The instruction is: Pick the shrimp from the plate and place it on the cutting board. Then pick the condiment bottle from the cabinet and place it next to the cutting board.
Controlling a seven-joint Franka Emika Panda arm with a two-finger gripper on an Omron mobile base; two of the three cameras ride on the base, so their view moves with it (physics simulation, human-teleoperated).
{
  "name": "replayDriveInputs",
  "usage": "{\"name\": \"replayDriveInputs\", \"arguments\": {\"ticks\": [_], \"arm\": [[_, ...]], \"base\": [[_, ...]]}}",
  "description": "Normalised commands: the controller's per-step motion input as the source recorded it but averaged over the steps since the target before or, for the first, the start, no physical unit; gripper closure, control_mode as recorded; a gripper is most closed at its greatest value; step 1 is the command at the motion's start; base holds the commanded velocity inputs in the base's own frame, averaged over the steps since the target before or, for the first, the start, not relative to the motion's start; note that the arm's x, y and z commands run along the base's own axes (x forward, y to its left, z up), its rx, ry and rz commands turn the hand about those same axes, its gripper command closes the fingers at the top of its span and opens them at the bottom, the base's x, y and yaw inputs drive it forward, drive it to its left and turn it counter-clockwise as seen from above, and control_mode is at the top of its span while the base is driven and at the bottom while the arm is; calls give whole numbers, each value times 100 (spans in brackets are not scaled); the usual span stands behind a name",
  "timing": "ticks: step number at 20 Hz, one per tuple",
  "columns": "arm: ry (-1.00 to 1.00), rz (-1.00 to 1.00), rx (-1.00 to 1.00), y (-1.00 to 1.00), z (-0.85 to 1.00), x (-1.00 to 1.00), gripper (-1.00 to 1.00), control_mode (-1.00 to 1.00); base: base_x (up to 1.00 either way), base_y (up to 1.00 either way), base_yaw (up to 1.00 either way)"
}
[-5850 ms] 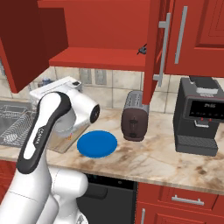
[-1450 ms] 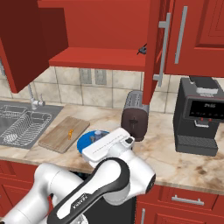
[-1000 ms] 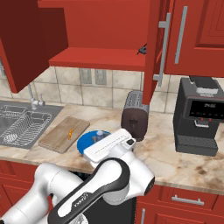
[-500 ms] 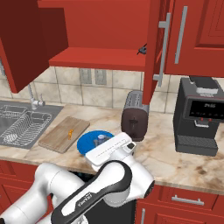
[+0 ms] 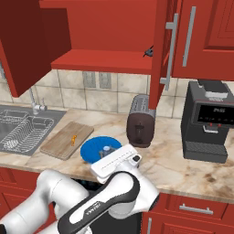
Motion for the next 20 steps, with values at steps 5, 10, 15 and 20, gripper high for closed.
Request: {"name": "replayDriveInputs", "arguments": {"ticks": [5, 10, 15, 20], "arm": [[0, 0, 0, 0, -29, 14, 100, -100], [0, 0, 0, -2, -20, 19, 100, -100], [0, 0, 0, -5, -18, 24, 100, -100], [0, 0, 0, -6, -17, 23, 100, -100]], "base": [[0, 0, 0], [0, 0, 0], [0, 0, 0], [0, 0, 0]]}}
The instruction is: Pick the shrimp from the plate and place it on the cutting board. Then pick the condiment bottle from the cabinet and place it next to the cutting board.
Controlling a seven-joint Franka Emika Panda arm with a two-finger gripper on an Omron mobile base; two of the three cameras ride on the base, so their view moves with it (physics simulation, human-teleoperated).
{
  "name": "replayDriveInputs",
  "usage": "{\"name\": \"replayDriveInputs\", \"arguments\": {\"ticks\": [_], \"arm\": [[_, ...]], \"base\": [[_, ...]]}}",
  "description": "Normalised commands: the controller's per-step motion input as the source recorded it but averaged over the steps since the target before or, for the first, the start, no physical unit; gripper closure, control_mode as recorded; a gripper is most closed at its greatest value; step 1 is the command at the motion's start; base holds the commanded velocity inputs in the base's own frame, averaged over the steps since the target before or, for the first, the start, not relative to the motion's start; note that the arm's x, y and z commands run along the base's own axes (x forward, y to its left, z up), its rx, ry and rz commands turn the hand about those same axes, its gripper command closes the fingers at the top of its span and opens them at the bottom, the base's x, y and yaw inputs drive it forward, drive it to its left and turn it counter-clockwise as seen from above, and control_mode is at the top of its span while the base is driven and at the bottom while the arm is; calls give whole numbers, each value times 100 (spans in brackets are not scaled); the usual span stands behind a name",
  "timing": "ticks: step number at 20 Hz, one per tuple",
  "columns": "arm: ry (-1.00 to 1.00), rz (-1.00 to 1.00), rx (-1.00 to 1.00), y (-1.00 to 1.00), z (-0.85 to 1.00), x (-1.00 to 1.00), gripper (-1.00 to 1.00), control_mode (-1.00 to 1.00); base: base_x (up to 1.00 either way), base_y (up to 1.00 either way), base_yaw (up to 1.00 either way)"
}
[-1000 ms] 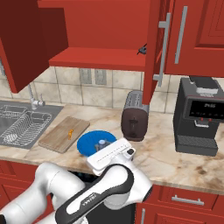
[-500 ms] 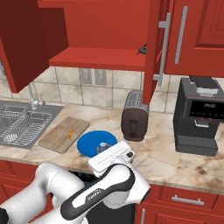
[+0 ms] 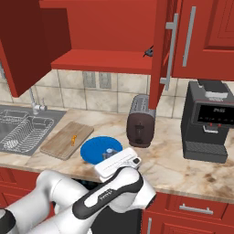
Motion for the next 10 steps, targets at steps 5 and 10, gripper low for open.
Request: {"name": "replayDriveInputs", "arguments": {"ticks": [5, 10], "arm": [[0, 0, 0, -8, -19, 20, 100, -100], [0, 0, 0, -9, -22, 21, 100, -100]], "base": [[0, 0, 0], [0, 0, 0]]}}
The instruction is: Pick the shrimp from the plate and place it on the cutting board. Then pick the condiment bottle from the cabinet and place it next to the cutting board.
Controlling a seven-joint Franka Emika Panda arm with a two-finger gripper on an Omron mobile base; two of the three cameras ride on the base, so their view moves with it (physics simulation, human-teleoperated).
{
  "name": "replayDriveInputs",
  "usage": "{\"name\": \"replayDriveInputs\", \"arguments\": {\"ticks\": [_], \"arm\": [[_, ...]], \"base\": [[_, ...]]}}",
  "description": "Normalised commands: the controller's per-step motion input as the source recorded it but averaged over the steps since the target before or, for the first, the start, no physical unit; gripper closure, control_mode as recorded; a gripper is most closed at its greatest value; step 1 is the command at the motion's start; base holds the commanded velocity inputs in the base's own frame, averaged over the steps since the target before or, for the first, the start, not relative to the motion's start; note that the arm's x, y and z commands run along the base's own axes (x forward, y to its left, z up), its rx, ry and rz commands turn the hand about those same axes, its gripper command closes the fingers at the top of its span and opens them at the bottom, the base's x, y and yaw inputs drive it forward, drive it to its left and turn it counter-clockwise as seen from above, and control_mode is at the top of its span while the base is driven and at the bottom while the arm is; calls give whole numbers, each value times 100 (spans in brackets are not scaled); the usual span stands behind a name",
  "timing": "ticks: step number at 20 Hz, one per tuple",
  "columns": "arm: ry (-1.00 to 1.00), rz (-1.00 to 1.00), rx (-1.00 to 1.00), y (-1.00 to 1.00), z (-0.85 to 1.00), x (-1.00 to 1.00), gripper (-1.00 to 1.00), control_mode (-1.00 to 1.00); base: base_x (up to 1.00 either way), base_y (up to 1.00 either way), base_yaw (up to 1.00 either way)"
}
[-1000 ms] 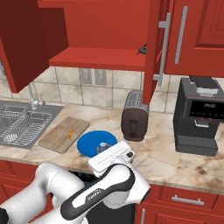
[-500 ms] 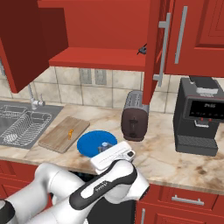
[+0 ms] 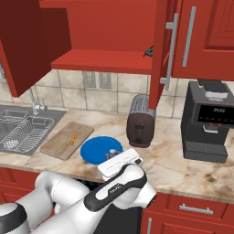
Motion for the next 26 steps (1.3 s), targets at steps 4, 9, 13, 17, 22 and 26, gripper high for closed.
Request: {"name": "replayDriveInputs", "arguments": {"ticks": [4, 9, 13, 17, 22, 26], "arm": [[0, 0, 0, -10, -21, 22, 100, -100], [0, -1, -1, -11, -19, 21, 100, -100], [0, -2, -1, -13, -19, 18, 100, -100], [0, -3, -1, -15, -21, 15, 100, -100], [0, -2, -1, -15, -20, 16, 100, -100], [0, -2, 0, -13, -18, 19, 100, -100]], "base": [[0, 0, 0], [0, 0, 0], [0, 0, 0], [0, 0, 0], [0, 0, 0], [0, 0, 0]]}}
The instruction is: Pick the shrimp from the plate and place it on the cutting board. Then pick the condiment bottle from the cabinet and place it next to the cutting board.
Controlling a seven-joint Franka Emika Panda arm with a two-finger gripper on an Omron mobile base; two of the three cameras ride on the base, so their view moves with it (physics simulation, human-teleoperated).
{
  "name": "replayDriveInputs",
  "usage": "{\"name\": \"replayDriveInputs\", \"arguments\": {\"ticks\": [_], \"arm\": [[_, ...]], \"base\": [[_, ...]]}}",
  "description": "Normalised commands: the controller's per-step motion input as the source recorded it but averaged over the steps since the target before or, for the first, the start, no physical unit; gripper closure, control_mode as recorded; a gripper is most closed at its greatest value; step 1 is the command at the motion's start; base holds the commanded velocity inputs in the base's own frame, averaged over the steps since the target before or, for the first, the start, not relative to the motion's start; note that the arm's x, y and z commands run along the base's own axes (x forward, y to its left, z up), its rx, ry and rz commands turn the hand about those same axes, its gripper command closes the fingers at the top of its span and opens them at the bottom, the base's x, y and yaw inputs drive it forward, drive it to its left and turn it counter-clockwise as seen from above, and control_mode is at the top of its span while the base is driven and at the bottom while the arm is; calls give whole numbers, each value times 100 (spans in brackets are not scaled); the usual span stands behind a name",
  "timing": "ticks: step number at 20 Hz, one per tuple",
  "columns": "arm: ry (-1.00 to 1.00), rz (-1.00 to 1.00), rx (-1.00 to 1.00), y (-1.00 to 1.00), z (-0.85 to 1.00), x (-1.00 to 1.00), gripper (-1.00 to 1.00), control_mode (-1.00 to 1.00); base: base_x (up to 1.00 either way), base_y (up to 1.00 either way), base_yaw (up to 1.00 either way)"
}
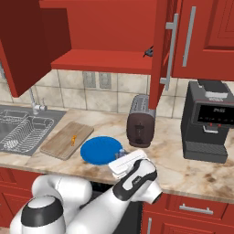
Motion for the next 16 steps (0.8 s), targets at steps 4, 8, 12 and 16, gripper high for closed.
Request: {"name": "replayDriveInputs", "arguments": {"ticks": [4, 8, 12, 16], "arm": [[0, -2, 0, -11, -14, 24, 100, -100], [0, -2, 0, -9, -16, 21, 100, -100], [-1, -1, 0, -2, -21, 10, 100, -100], [-3, 0, 0, 0, -22, 1, 100, -100]], "base": [[0, 0, 0], [0, 0, 0], [0, 0, 0], [0, 0, 0]]}}
